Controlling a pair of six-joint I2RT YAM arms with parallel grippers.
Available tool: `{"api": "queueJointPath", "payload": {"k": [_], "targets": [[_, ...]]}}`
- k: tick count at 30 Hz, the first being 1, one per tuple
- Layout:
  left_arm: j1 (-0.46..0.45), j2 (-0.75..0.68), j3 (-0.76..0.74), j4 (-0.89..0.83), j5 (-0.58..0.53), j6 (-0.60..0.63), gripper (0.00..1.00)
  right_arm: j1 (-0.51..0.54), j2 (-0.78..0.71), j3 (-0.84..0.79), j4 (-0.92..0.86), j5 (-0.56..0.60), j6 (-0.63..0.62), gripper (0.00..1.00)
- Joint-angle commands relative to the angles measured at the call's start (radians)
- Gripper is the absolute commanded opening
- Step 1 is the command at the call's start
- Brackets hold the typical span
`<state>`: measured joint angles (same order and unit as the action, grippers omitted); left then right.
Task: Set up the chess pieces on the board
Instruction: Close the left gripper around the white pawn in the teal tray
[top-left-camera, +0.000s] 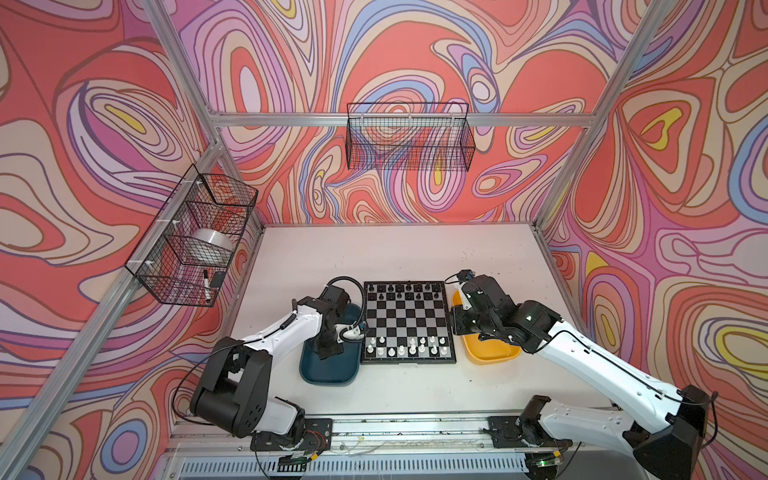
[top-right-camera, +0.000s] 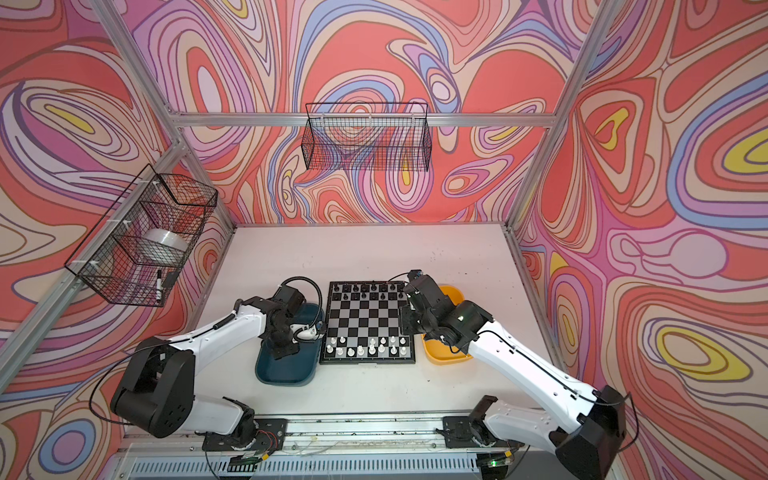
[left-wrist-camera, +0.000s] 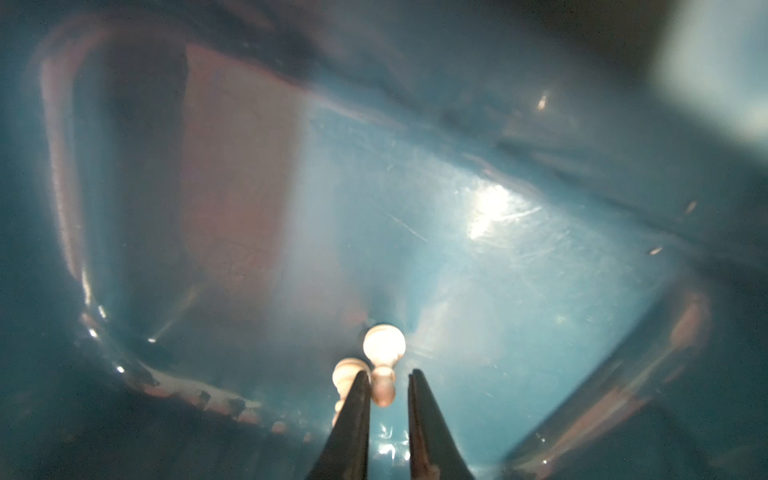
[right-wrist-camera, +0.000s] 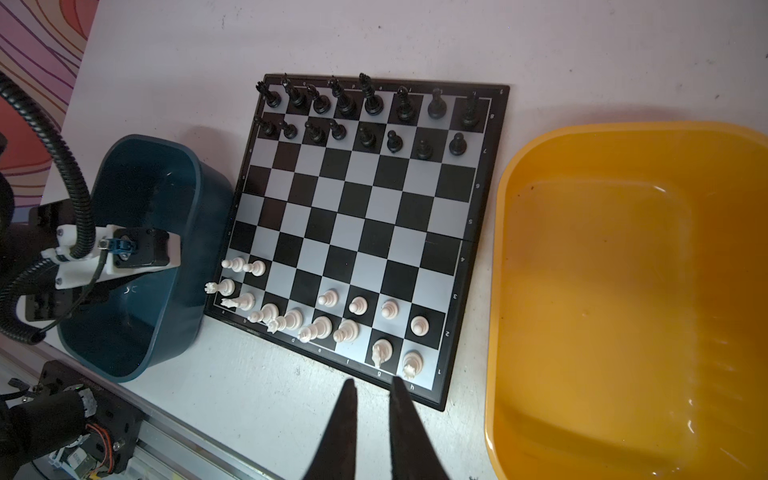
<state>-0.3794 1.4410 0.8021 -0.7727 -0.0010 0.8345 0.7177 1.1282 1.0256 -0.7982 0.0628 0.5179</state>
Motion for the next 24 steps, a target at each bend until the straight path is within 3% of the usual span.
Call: {"api": "queueJointPath", "payload": {"k": [1,24], "targets": [[-0.006,-0.020,-0.008,-0.004,0.000,0.012,0.19,0.006,-0.001,-0.016,0.016,0.006,0.001,0.15],[-0.016,-0.008,-0.011,0.021,0.006,-0.006,0.20,0.006,0.002,-0.014,0.010,0.005,0.000,0.15]]}}
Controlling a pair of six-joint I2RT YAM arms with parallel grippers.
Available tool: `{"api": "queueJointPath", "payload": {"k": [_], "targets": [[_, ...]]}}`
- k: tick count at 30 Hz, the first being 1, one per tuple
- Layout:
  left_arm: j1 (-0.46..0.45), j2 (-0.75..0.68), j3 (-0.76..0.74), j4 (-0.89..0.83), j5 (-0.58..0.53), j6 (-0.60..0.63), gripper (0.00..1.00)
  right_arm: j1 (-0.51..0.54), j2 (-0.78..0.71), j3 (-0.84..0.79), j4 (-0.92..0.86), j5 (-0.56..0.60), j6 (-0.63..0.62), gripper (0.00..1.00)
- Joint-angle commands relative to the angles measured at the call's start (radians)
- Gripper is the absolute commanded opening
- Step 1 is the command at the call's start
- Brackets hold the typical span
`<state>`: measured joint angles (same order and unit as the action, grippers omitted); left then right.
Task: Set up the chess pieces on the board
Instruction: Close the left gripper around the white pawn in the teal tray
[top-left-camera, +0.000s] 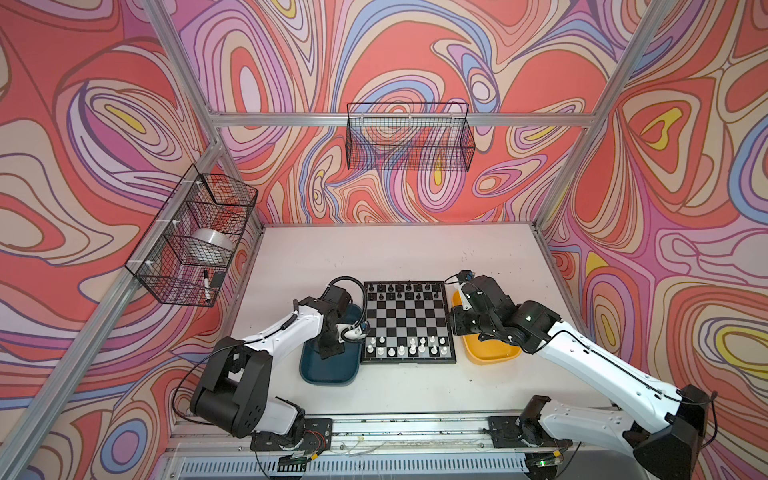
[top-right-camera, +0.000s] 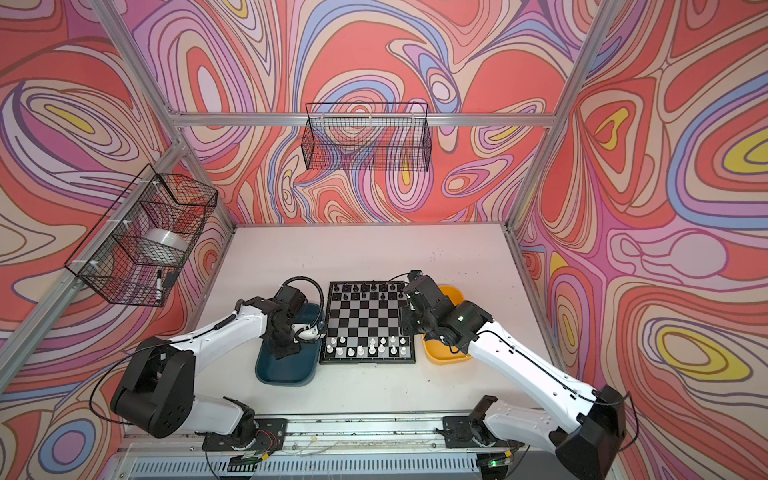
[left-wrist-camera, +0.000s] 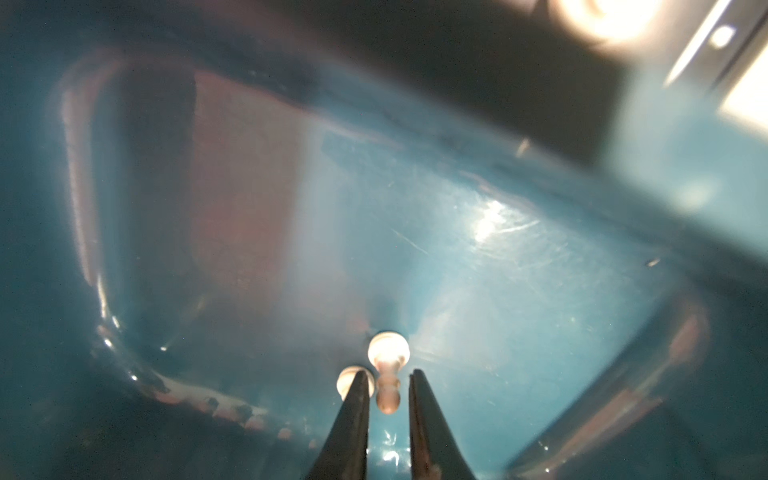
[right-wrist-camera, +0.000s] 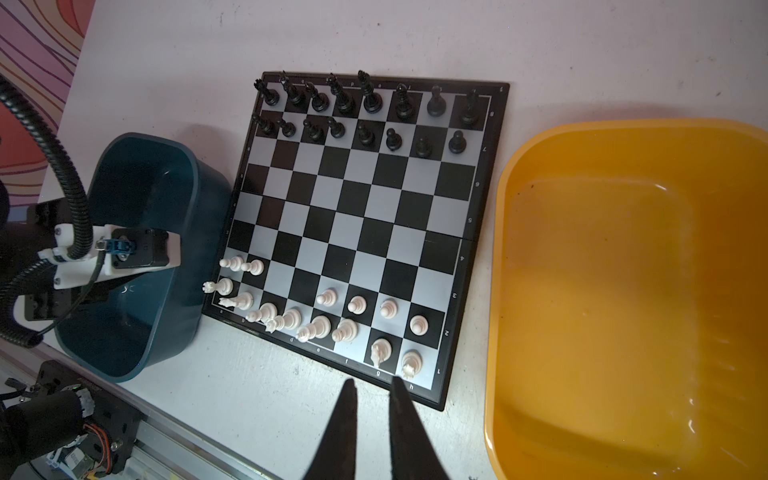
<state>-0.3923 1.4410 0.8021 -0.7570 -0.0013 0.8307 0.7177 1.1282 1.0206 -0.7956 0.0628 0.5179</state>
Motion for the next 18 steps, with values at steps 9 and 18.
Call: {"api": "queueJointPath", "payload": {"k": [9,18], "targets": [[-0.003,-0.007,-0.023,0.008,0.006,-0.002,0.16,0.006,0.005,-0.005,0.004,0.005,-0.004,0.15],[-0.004,-0.015,-0.024,0.008,0.003,-0.005,0.11,0.006,0.005,-0.005,0.004,0.005,-0.004,0.15]]}}
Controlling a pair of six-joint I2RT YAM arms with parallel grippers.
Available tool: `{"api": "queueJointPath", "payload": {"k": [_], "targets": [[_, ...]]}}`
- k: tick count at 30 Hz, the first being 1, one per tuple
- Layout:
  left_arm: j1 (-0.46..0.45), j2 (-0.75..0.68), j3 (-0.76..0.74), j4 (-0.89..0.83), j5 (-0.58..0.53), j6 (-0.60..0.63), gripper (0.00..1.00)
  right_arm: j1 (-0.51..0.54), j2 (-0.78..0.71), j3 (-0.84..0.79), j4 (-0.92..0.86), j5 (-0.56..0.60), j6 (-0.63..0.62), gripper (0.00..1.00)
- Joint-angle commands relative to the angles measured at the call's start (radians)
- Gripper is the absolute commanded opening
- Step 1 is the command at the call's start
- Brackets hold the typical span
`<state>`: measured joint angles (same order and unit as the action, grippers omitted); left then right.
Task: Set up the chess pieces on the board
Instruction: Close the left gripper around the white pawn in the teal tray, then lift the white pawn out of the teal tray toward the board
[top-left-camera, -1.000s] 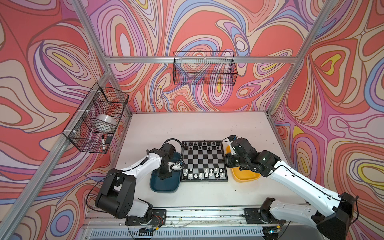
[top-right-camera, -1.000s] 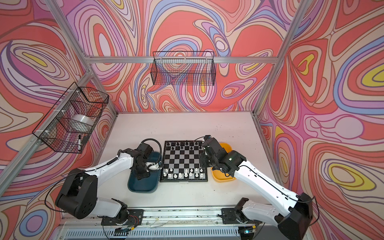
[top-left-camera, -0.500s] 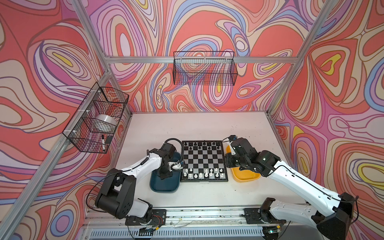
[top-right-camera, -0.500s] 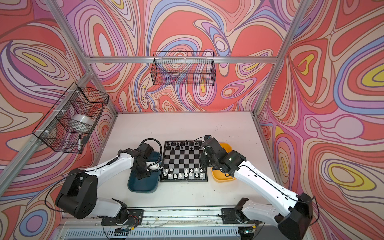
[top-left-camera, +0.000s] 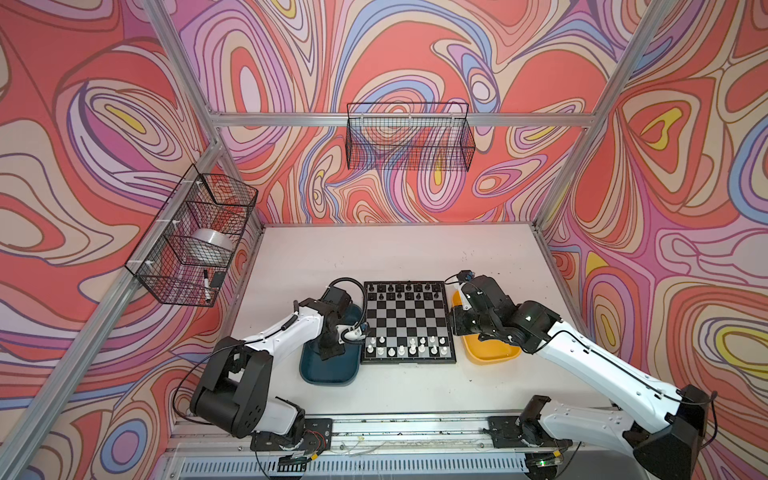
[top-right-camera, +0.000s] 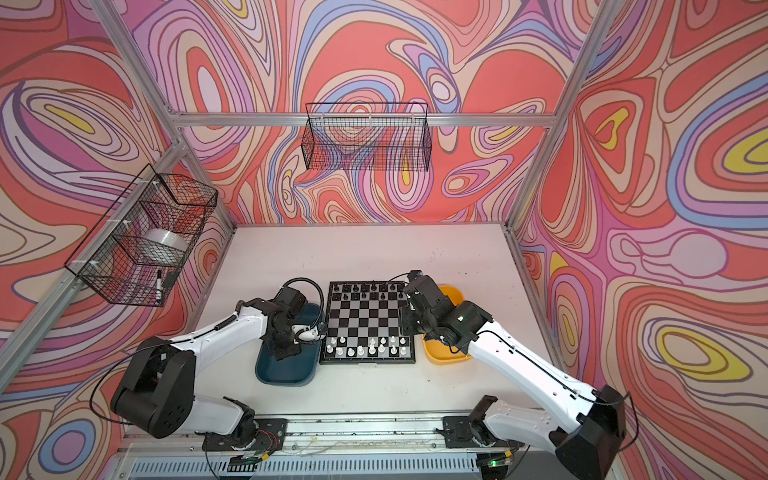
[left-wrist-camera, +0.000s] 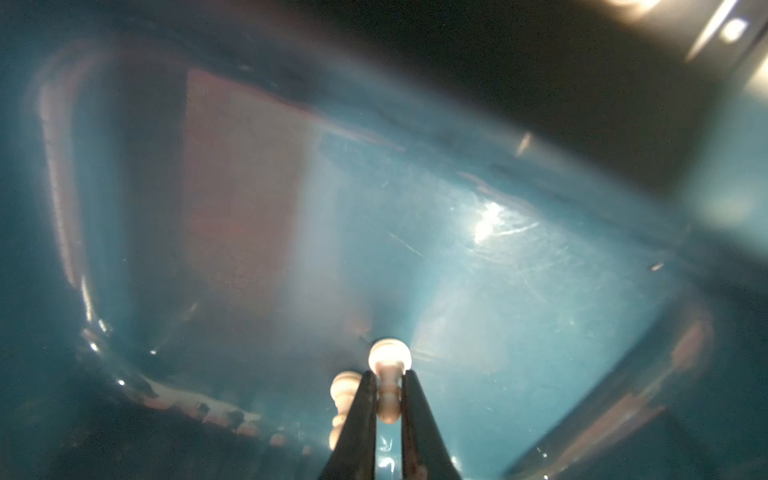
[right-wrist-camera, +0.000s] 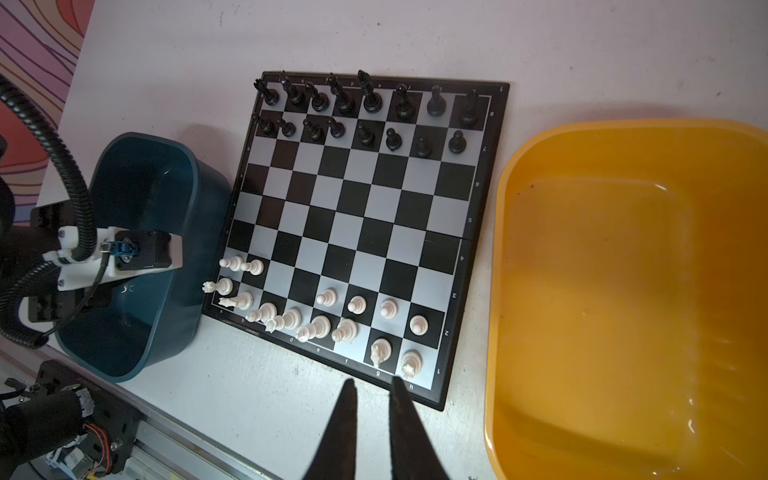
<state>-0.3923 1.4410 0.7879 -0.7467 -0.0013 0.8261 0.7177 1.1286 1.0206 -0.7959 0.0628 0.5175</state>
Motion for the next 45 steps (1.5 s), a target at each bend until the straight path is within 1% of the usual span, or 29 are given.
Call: {"api": "queueJointPath", "payload": {"k": [1,10,16,22,34,45], "targets": [[-0.003,-0.014,-0.009,-0.003,0.003,-0.001,0.10,0.006,0.005,-0.005,0.005,0.006,-0.005,0.15],[-0.008,-0.024,0.010,-0.028,-0.011,0.003,0.09,0.006,0.004,-0.012,0.013,0.005,-0.004,0.15],[-0.013,-0.032,0.057,-0.075,-0.013,0.002,0.09,0.005,0.004,-0.014,0.015,0.004,-0.004,0.15],[-0.039,-0.027,0.116,-0.126,-0.021,-0.010,0.09,0.006,0.004,-0.022,0.023,0.005,-0.002,0.15],[-0.131,-0.025,0.279,-0.230,-0.001,-0.070,0.09,0.006,-0.003,-0.030,0.022,0.005,0.001,0.15],[-0.245,0.040,0.402,-0.255,-0.006,-0.082,0.10,0.006,-0.019,-0.037,0.017,0.007,0.006,0.15]]}}
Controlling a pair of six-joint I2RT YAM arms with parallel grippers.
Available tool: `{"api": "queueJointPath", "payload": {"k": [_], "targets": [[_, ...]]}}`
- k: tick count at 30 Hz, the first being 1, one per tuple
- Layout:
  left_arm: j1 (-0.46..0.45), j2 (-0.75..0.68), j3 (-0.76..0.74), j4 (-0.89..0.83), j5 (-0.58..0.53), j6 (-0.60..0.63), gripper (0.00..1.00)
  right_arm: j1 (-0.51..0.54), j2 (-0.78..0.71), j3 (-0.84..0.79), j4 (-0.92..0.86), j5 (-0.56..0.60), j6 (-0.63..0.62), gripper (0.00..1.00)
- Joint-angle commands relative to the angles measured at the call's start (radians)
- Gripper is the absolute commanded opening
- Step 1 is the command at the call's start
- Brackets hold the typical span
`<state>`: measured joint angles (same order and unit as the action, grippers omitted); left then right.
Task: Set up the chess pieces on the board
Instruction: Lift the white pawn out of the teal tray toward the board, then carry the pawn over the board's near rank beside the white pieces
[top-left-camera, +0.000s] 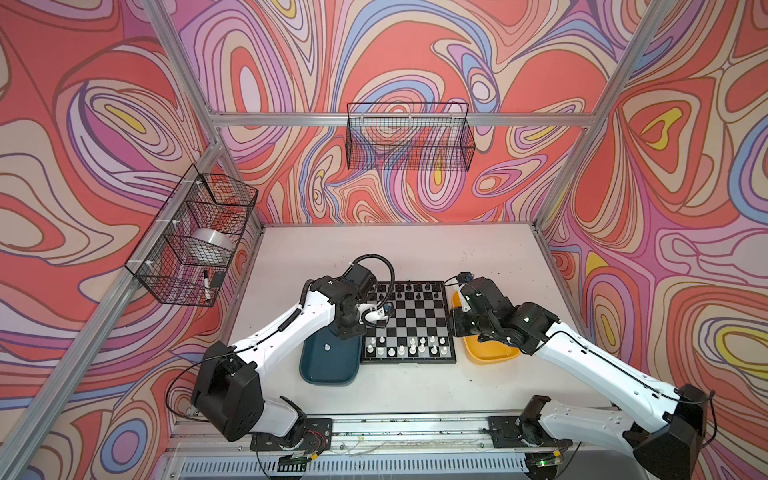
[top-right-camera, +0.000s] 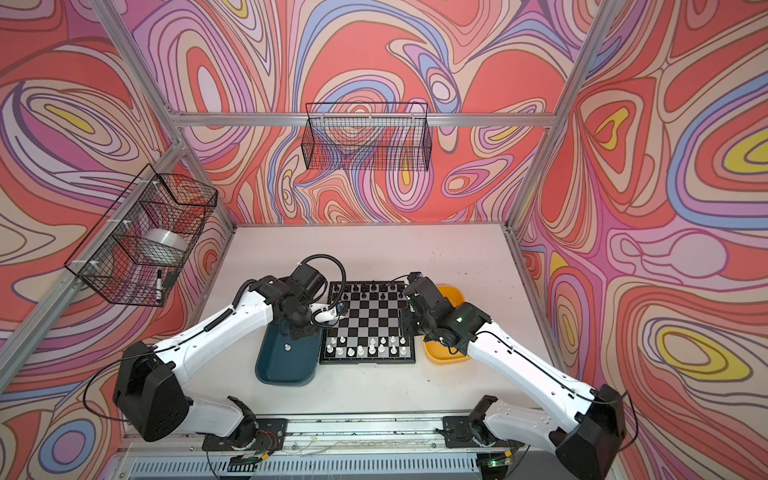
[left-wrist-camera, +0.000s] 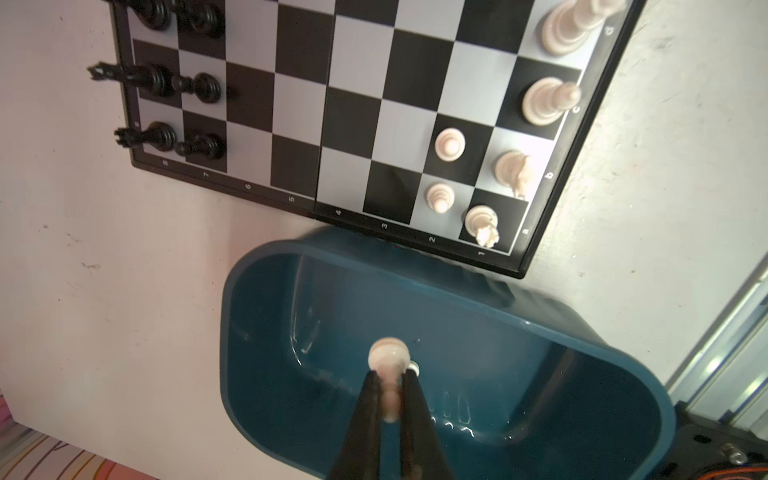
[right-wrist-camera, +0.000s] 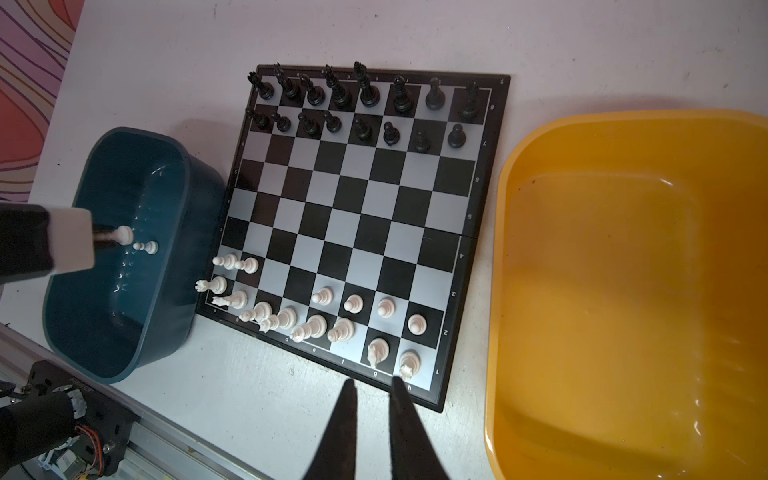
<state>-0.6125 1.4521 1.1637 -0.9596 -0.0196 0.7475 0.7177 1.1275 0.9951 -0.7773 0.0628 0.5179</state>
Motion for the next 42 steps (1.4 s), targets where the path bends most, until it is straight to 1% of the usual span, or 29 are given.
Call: {"api": "queueJointPath", "payload": {"k": [1,8,11,28,42], "targets": [[-0.039,0.038,0.035,-0.037,0.013,-0.033,0.09,0.006,-0.020,-0.012,-0.002,0.008,0.007,0.15],[-0.131,0.129,0.087,-0.004,0.017,-0.052,0.09,0.006,-0.039,-0.006,-0.031,0.026,0.013,0.15],[-0.150,0.161,0.102,0.013,0.020,-0.053,0.09,0.006,-0.058,-0.004,-0.053,0.038,0.019,0.15],[-0.199,0.300,0.179,0.064,0.041,-0.063,0.09,0.006,-0.126,0.009,-0.142,0.070,0.034,0.15],[-0.204,0.364,0.185,0.099,0.044,-0.068,0.09,0.006,-0.150,0.011,-0.168,0.040,0.039,0.16]]}}
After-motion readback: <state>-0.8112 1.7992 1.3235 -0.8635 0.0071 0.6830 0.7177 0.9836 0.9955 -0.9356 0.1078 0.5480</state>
